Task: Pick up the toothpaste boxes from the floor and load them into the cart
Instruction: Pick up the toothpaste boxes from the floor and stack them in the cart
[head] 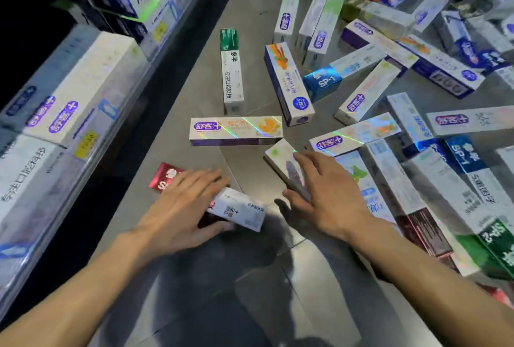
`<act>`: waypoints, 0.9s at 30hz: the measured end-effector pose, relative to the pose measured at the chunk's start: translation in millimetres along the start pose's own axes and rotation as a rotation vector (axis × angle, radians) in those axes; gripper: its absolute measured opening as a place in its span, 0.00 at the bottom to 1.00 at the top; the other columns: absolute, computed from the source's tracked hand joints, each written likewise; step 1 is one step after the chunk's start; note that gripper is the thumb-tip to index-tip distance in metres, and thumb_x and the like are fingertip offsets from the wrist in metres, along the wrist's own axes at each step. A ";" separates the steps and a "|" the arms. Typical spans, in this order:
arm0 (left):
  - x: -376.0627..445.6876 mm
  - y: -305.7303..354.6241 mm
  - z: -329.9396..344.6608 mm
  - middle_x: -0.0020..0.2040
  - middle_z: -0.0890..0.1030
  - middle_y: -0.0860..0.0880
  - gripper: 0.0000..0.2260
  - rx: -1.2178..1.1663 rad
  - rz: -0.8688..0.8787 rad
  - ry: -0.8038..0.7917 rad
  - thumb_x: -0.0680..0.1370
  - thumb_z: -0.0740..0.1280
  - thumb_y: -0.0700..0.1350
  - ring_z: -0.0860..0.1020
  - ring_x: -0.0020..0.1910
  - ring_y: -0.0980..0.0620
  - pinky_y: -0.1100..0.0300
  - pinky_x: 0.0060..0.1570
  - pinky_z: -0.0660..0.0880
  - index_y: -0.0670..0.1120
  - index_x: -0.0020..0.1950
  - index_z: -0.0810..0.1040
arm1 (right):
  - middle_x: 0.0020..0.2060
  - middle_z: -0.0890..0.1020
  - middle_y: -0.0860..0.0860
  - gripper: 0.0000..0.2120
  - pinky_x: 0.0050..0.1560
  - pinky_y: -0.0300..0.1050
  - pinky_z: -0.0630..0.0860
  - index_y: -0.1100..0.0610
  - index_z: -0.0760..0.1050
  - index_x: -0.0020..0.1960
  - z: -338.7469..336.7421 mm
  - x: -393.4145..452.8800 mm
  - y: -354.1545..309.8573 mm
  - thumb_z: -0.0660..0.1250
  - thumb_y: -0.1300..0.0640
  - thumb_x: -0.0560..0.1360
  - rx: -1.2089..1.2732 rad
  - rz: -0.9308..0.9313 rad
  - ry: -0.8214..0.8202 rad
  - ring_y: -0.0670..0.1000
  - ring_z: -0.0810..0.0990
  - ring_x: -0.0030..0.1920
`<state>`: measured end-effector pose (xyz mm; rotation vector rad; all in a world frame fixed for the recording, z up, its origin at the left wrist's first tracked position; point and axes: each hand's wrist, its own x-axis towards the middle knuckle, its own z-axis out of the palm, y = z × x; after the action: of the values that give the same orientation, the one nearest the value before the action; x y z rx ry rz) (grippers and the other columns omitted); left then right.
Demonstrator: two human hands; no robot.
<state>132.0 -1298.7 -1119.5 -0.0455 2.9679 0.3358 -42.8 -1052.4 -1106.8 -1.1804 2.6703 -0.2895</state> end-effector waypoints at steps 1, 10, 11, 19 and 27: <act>0.1 -0.7 2.8 0.72 0.74 0.45 0.38 0.016 -0.001 -0.008 0.75 0.60 0.73 0.71 0.72 0.45 0.50 0.73 0.61 0.46 0.74 0.72 | 0.65 0.75 0.59 0.33 0.61 0.54 0.75 0.58 0.69 0.72 1.9 -0.8 0.9 0.61 0.37 0.75 -0.005 0.006 -0.001 0.62 0.76 0.62; 8.3 -7.6 22.0 0.53 0.77 0.45 0.31 0.062 0.041 0.079 0.75 0.60 0.70 0.77 0.52 0.42 0.48 0.55 0.72 0.46 0.65 0.77 | 0.61 0.75 0.62 0.31 0.61 0.55 0.73 0.62 0.68 0.71 26.6 -7.6 1.8 0.71 0.47 0.75 0.088 0.150 -0.035 0.64 0.74 0.60; 9.0 -9.7 21.8 0.52 0.77 0.46 0.31 0.080 0.036 0.061 0.74 0.60 0.70 0.77 0.50 0.43 0.49 0.52 0.72 0.47 0.63 0.77 | 0.61 0.75 0.61 0.31 0.61 0.55 0.72 0.61 0.66 0.71 28.1 -5.6 3.7 0.71 0.46 0.75 0.105 0.180 -0.062 0.63 0.73 0.60; 14.2 10.4 -0.1 0.56 0.79 0.50 0.25 -0.082 -0.395 -0.117 0.73 0.67 0.69 0.77 0.56 0.44 0.53 0.44 0.66 0.52 0.54 0.64 | 0.54 0.77 0.59 0.24 0.52 0.54 0.74 0.59 0.68 0.57 22.2 1.7 -2.9 0.71 0.44 0.72 0.230 0.367 -0.084 0.62 0.76 0.55; 28.0 70.4 -77.5 0.50 0.77 0.55 0.21 -0.703 -0.626 0.269 0.74 0.74 0.58 0.76 0.46 0.53 0.58 0.41 0.71 0.57 0.55 0.63 | 0.47 0.78 0.44 0.24 0.42 0.44 0.71 0.50 0.64 0.57 -60.5 -8.4 -57.7 0.75 0.47 0.72 0.754 0.424 -0.004 0.49 0.77 0.46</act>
<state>89.5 -1247.8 -1033.7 -1.1282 2.6986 1.3085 -12.8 -1078.5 -1032.8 -0.3780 2.3487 -1.0766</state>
